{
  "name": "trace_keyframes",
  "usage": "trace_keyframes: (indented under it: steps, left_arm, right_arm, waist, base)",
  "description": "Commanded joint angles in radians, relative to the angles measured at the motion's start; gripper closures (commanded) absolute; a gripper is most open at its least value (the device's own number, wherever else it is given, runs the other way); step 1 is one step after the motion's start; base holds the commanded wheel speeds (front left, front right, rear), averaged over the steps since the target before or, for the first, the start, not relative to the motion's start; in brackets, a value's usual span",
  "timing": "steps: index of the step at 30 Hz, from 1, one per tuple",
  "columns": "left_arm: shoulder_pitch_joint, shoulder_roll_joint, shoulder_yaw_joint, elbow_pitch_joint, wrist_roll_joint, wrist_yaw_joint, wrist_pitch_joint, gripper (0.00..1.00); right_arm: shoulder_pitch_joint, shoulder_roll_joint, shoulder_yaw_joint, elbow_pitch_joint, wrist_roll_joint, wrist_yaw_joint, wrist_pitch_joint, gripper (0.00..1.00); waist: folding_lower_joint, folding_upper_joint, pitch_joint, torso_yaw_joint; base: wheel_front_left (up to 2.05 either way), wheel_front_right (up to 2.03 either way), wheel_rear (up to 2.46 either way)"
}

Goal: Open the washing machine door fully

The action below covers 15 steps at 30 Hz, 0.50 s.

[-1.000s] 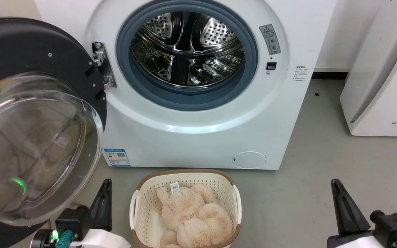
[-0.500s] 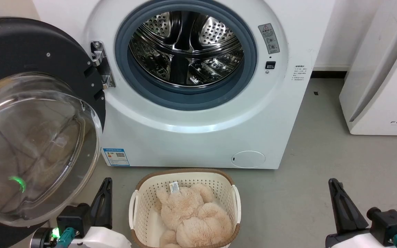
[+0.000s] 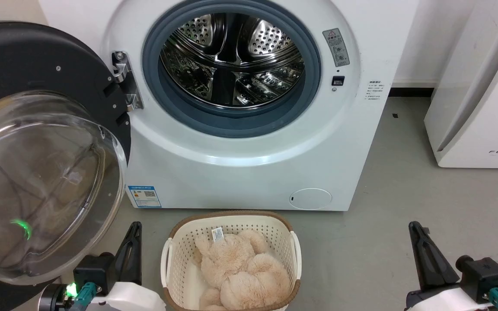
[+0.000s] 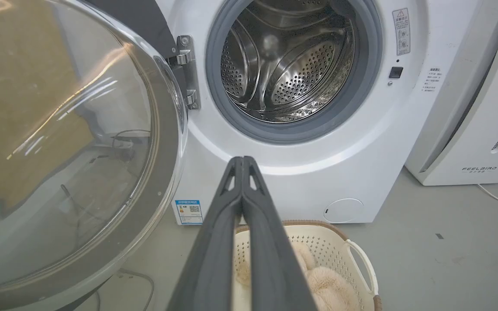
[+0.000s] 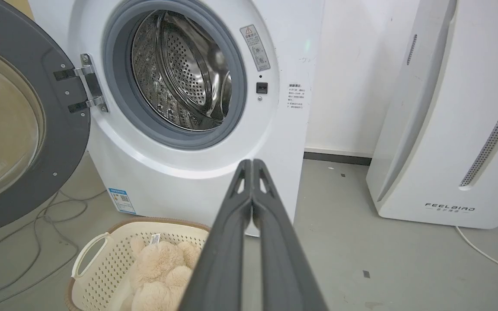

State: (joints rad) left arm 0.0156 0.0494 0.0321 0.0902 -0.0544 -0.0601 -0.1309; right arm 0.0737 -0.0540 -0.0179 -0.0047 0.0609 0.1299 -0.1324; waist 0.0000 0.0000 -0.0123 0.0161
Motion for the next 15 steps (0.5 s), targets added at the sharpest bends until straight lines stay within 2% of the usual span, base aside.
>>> trace_keyframes:
  steps: [1, 15]
  left_arm:
    - [-0.008, 0.0, -0.004, -0.009, 0.008, 0.007, 0.005, 1.0]
    - [-0.009, 0.001, -0.01, -0.026, 0.018, 0.018, 0.032, 1.0]
  right_arm:
    - [-0.017, 0.002, 0.003, 0.002, -0.009, 0.0, 0.006, 1.0]
    - [-0.029, 0.002, 0.006, 0.002, -0.02, 0.0, 0.033, 1.0]
  waist:
    - [0.0, 0.0, 0.0, 0.0]
    - [0.0, 0.0, 0.003, -0.004]
  base:
    - [0.0, 0.0, 0.0]
    - [0.0, 0.0, 0.0]
